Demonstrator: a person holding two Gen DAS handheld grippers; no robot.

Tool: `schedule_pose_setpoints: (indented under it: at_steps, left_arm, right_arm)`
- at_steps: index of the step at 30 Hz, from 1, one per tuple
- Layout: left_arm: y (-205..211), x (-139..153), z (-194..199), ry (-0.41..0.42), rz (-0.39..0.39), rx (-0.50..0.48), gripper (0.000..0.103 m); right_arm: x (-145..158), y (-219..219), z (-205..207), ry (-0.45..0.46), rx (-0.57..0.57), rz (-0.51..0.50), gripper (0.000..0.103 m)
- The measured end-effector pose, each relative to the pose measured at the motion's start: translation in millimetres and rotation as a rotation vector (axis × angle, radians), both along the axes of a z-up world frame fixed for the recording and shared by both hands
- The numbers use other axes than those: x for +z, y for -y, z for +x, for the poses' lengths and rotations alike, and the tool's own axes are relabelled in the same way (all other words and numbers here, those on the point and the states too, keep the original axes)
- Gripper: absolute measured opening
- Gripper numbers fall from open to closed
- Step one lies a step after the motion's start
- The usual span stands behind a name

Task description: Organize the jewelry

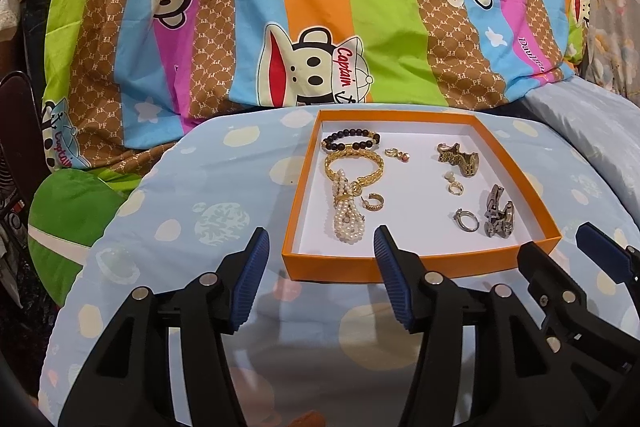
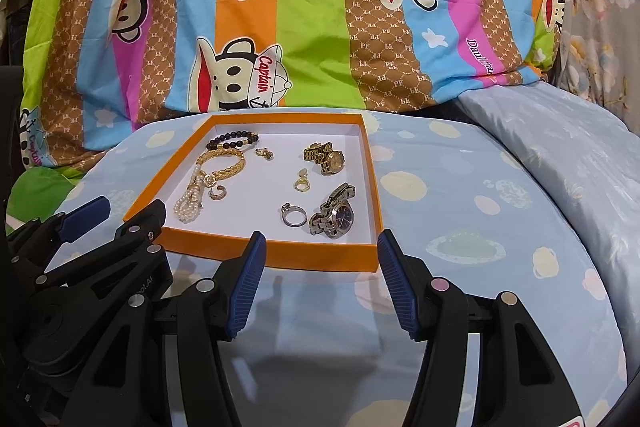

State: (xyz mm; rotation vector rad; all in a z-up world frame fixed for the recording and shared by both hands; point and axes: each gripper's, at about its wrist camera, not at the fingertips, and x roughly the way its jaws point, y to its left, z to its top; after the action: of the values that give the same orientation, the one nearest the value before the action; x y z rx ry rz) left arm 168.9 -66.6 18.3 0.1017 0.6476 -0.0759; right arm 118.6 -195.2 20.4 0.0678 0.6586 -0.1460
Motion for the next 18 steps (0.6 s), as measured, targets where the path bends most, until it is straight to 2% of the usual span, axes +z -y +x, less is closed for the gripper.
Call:
schedule_pose_setpoints:
  at_steps: [4, 18]
  left_arm:
    - [-0.9, 1.0, -0.5, 0.003, 0.003, 0.013, 0.058]
    - [-0.8, 2.2, -1.6, 0.014, 0.013, 0.023, 0.060]
  right_arm:
    - [0.3, -0.1, -0.3, 0.001, -0.001, 0.000, 0.058]
    - [1.4, 0.9, -1.1, 0.005, -0.005, -0.004, 0.058]
